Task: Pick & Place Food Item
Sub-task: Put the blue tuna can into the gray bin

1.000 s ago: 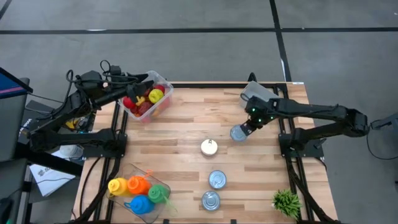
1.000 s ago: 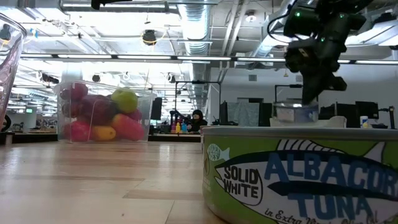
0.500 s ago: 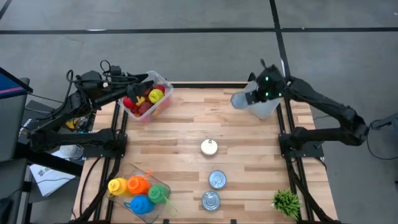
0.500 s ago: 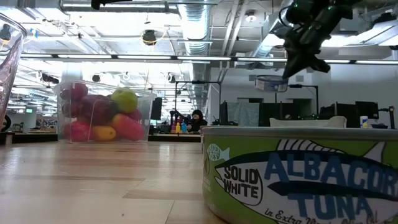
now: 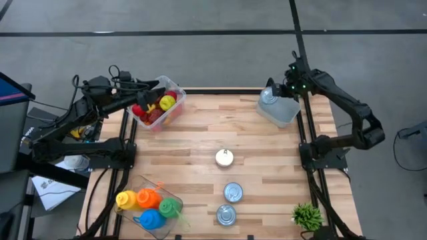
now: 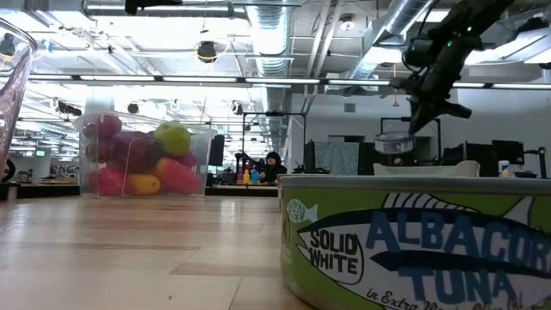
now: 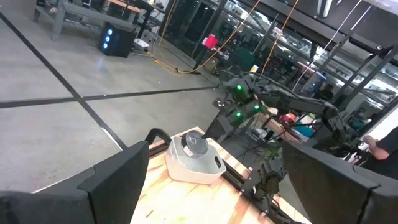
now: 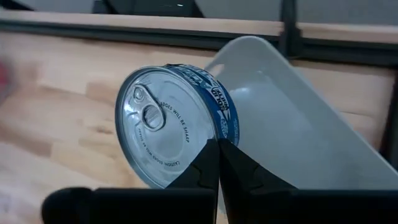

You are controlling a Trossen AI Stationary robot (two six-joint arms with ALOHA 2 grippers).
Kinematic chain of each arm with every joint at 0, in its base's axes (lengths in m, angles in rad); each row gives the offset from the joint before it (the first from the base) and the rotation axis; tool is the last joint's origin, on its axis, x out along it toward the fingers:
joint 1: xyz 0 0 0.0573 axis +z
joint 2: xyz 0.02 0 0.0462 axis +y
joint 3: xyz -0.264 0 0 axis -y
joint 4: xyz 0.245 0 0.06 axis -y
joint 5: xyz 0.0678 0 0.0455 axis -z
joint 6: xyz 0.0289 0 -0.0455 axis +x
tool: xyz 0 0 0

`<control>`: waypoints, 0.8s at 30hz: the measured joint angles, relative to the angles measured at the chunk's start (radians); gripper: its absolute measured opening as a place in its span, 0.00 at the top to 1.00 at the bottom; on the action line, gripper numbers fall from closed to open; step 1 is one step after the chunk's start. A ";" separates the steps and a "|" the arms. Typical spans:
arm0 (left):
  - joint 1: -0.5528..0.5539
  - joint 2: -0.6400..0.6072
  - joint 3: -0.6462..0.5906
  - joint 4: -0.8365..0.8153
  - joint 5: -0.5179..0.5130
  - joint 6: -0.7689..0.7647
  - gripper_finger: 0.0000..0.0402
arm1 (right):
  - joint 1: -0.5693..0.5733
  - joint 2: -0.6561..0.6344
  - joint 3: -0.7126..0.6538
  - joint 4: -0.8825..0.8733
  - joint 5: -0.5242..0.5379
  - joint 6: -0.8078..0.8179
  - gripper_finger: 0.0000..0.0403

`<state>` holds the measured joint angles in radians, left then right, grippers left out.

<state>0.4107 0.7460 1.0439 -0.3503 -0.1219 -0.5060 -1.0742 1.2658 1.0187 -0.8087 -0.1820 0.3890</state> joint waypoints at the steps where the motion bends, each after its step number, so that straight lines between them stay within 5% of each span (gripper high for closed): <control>1: 0.000 0.000 0.000 -0.001 0.000 0.000 0.11 | -0.009 0.013 0.000 0.001 0.004 0.004 1.00; 13: 0.000 0.000 0.000 -0.002 0.000 0.000 0.11 | -0.002 0.163 0.000 0.023 0.135 0.049 1.00; 24: 0.000 0.000 0.000 -0.002 0.000 0.000 0.11 | 0.002 0.232 -0.001 0.045 0.139 0.060 1.00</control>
<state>0.4107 0.7460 1.0439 -0.3519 -0.1219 -0.5060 -1.0725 1.4975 1.0182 -0.7632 -0.0432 0.4488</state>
